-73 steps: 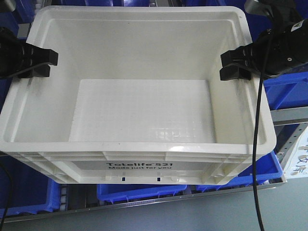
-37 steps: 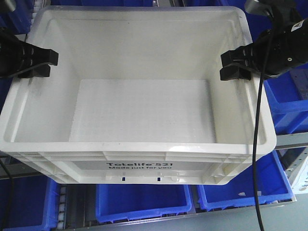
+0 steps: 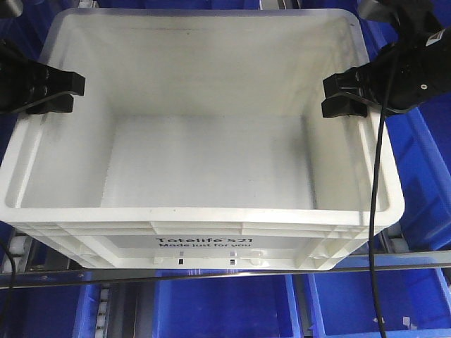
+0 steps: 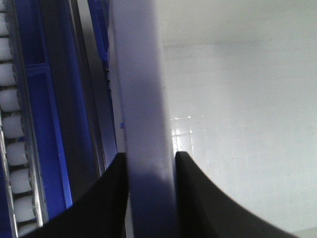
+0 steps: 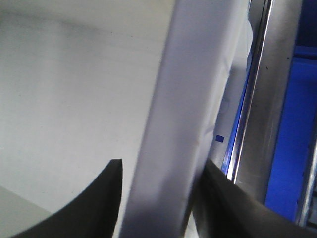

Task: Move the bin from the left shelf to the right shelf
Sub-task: 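Keep holding the crate while the base drives to the other shelf, then push the held crate forward onto the roller shelf with both grippers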

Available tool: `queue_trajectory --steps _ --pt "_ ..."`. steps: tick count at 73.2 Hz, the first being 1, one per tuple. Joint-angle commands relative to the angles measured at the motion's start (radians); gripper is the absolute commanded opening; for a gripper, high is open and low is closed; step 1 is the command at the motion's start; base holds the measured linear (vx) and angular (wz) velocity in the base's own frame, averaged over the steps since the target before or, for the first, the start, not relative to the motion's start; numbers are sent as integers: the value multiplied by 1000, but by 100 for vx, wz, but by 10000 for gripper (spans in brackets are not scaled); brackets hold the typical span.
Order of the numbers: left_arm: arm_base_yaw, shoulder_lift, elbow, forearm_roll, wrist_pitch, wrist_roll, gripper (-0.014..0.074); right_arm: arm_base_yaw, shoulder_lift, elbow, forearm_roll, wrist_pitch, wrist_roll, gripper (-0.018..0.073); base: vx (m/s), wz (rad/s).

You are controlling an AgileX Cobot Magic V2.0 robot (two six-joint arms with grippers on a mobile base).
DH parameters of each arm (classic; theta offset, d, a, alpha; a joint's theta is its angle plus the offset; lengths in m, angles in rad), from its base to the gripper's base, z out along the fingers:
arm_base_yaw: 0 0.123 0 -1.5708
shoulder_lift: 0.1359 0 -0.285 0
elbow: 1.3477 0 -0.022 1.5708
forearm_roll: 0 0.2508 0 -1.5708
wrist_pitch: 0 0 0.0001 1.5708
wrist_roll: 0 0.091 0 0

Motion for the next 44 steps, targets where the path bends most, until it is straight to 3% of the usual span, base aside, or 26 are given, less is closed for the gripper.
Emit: queue_trajectory --steps 1,44 --pt "1 -42 -42 1 -102 12 -6 -1 -52 -41 41 -43 -51 -5 12 10" --pt "1 -42 -42 0 -102 12 -6 -1 -52 -41 41 -43 -51 -5 4 4"
